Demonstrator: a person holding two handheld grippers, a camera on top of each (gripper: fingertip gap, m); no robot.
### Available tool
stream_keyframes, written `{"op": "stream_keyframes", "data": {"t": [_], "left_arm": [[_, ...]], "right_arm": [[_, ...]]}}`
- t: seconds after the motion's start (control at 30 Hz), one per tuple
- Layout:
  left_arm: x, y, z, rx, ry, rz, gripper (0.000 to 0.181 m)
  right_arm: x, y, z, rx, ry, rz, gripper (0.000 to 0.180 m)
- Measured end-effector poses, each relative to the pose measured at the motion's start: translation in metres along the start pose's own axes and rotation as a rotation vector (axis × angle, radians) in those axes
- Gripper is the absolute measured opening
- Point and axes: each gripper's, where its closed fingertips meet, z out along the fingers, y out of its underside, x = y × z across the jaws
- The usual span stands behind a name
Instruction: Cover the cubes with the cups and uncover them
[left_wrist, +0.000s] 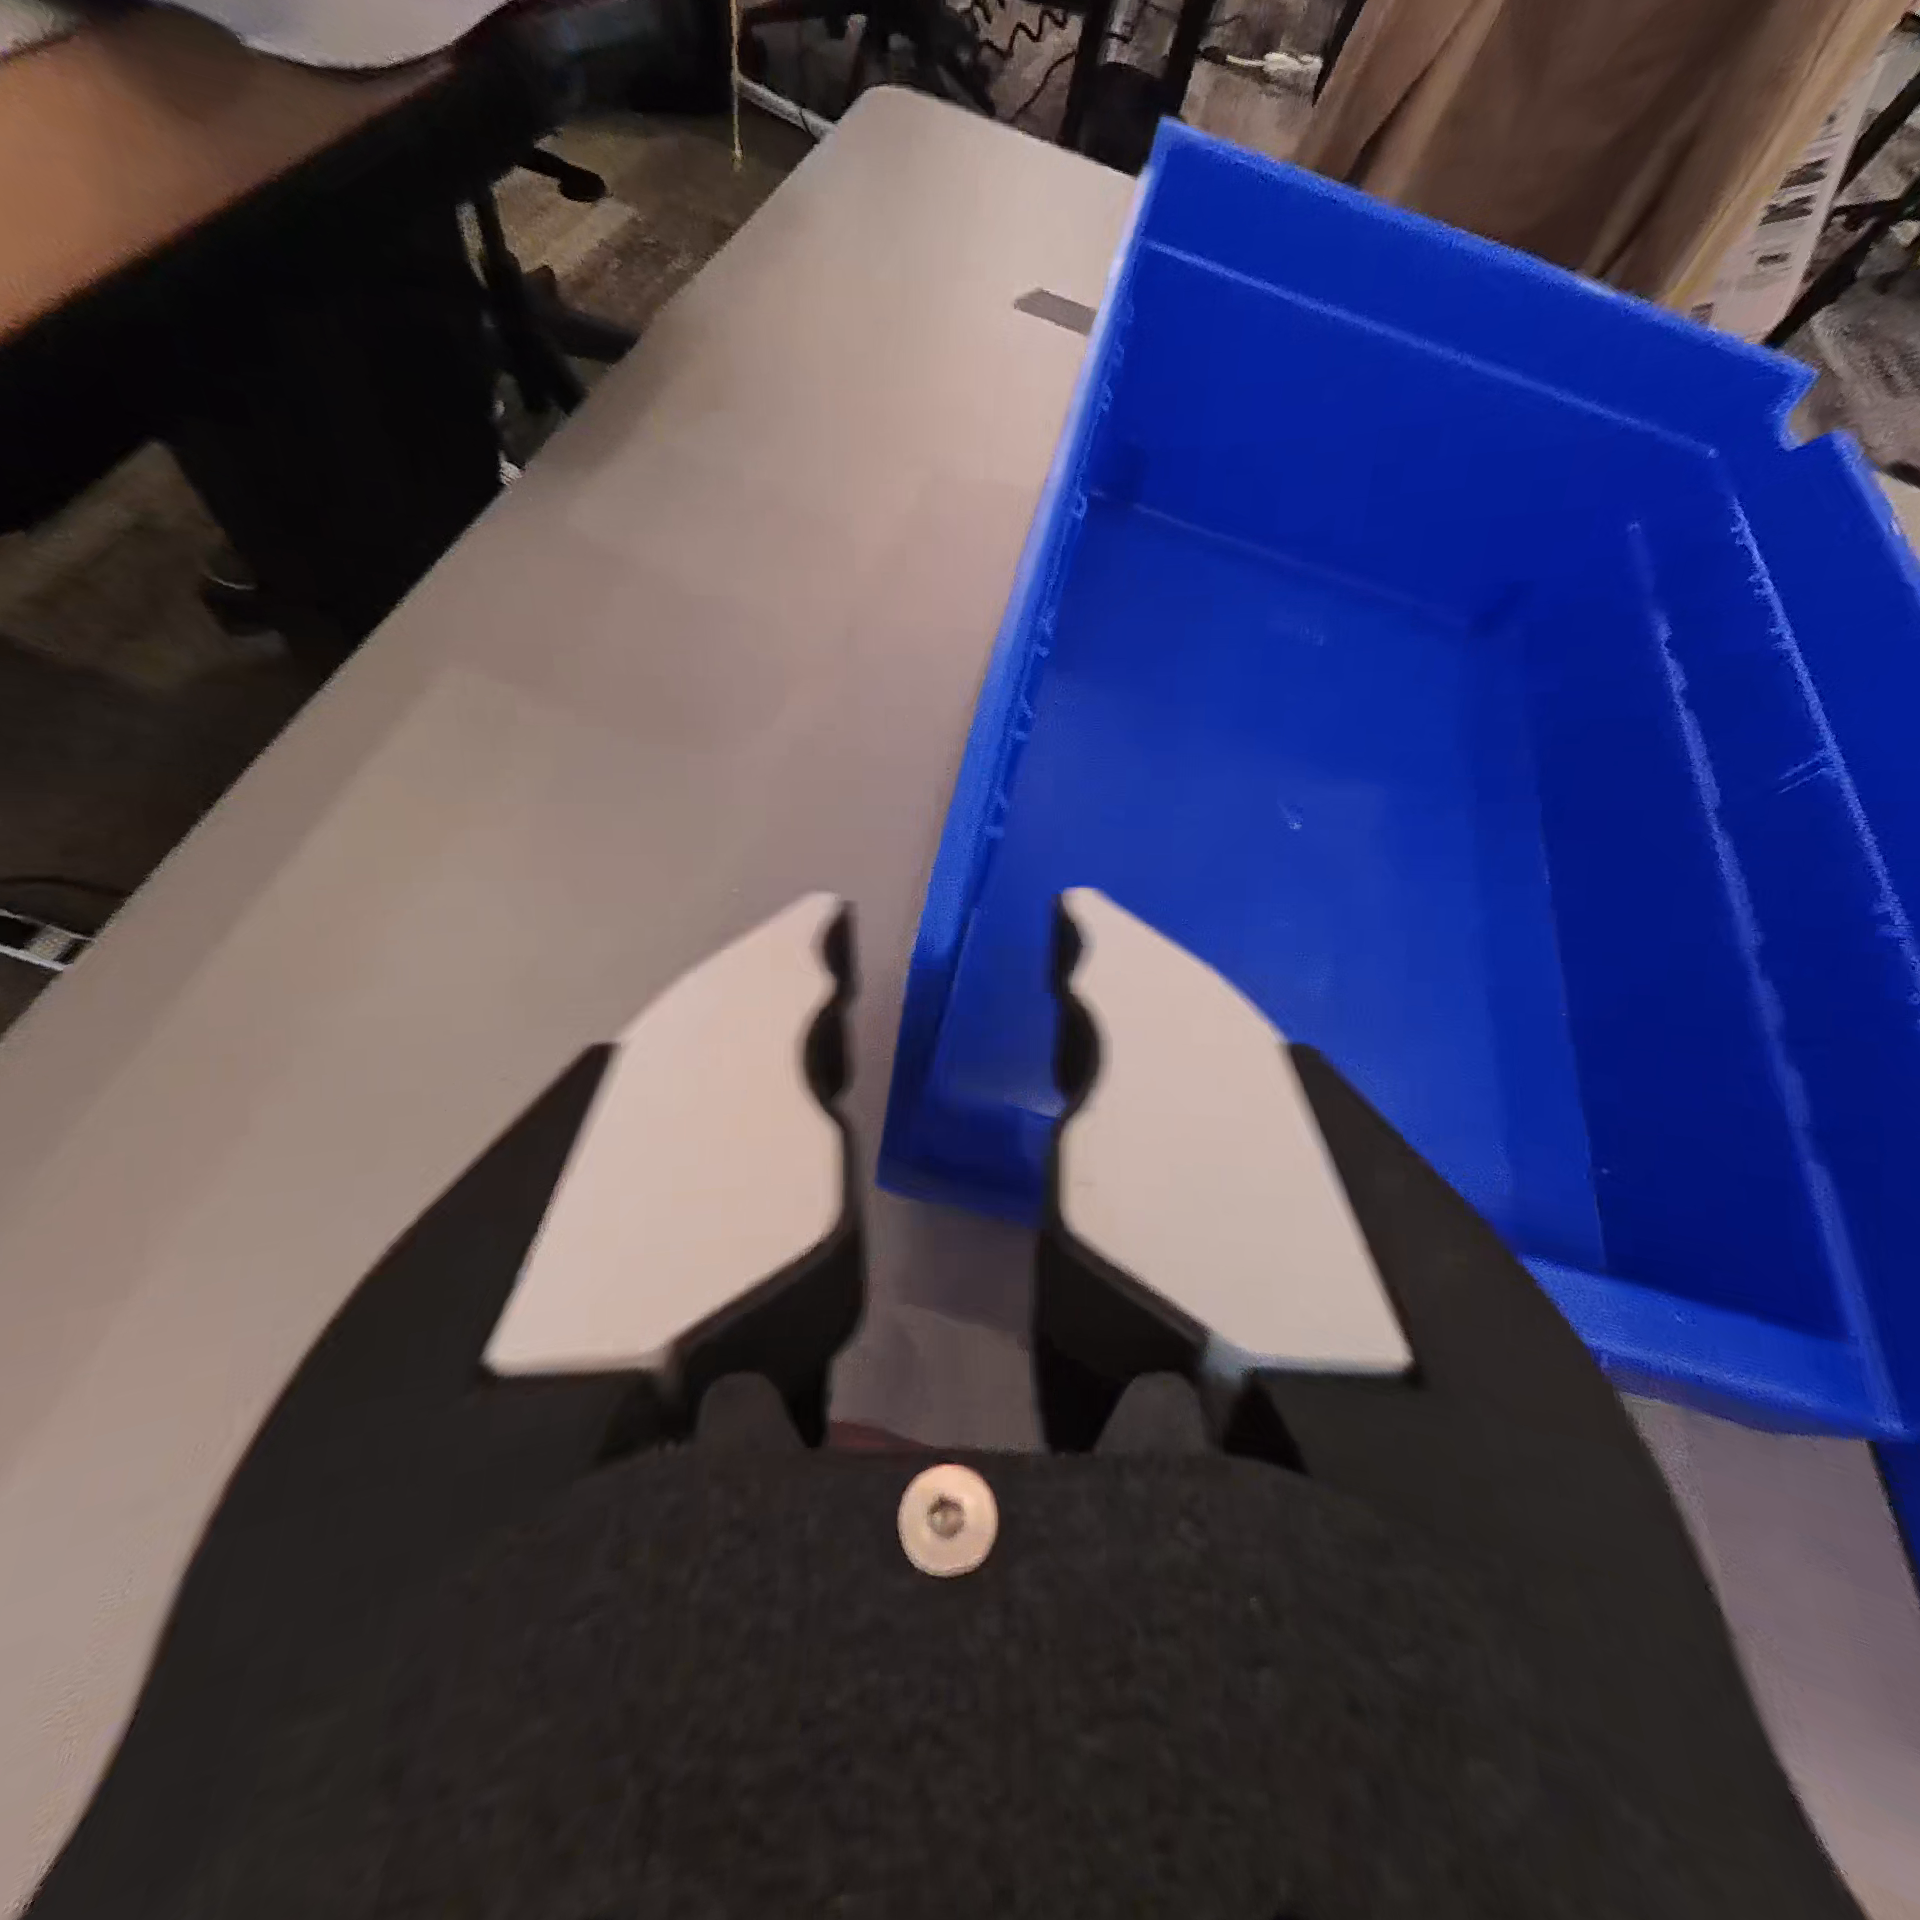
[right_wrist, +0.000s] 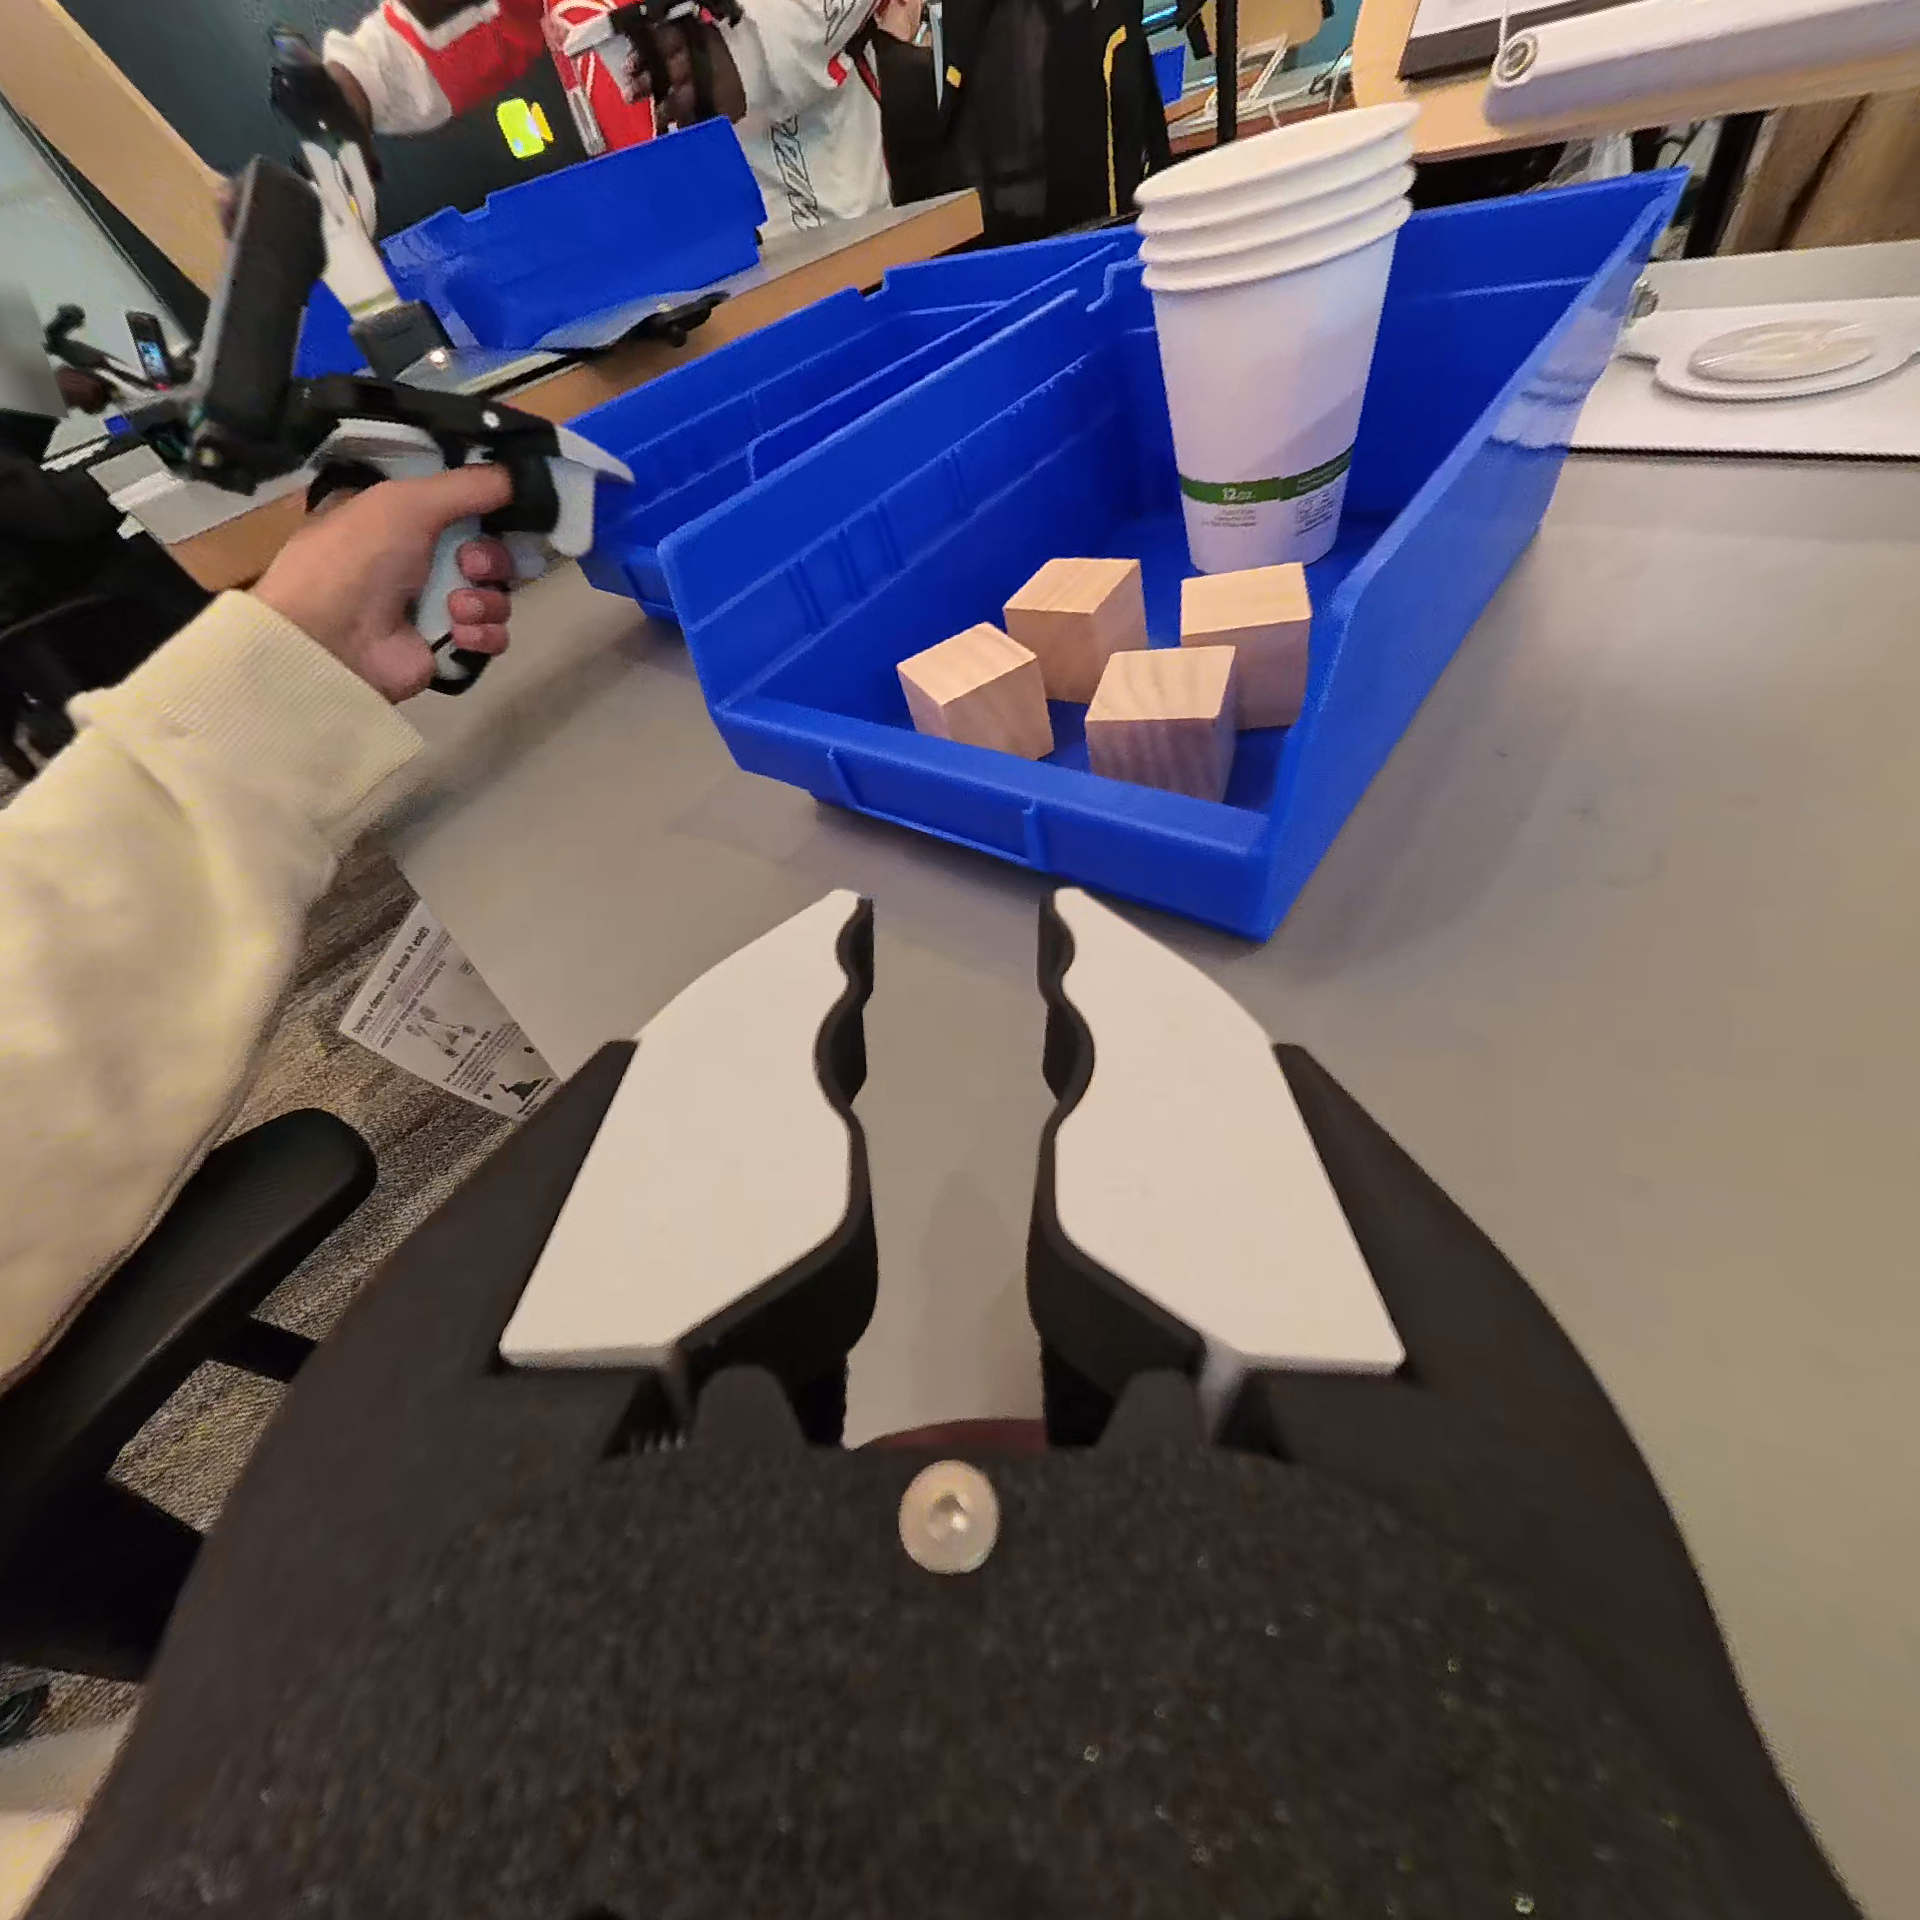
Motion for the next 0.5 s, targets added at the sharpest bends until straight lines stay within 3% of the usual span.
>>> {"op": "stream_keyframes", "data": {"t": [0.03,0.07,0.23,0.5], "left_arm": [[-0.001,0.003,0.003,-0.016,0.010,-0.006,0.012],[-0.001,0.005,0.002,-0.018,0.023,-0.006,0.010],[0.004,0.027,-0.033,-0.001,-0.010,0.044,0.003],[-0.007,0.093,-0.151,0.063,-0.181,0.036,0.004]], "right_arm": [[-0.002,0.001,0.002,-0.008,-0.005,-0.001,0.030],[-0.005,0.002,0.005,-0.017,-0.010,-0.004,0.030],[-0.037,0.021,0.030,-0.131,-0.068,-0.063,0.033],[-0.105,0.020,0.096,-0.164,-0.097,-0.141,0.039]]}}
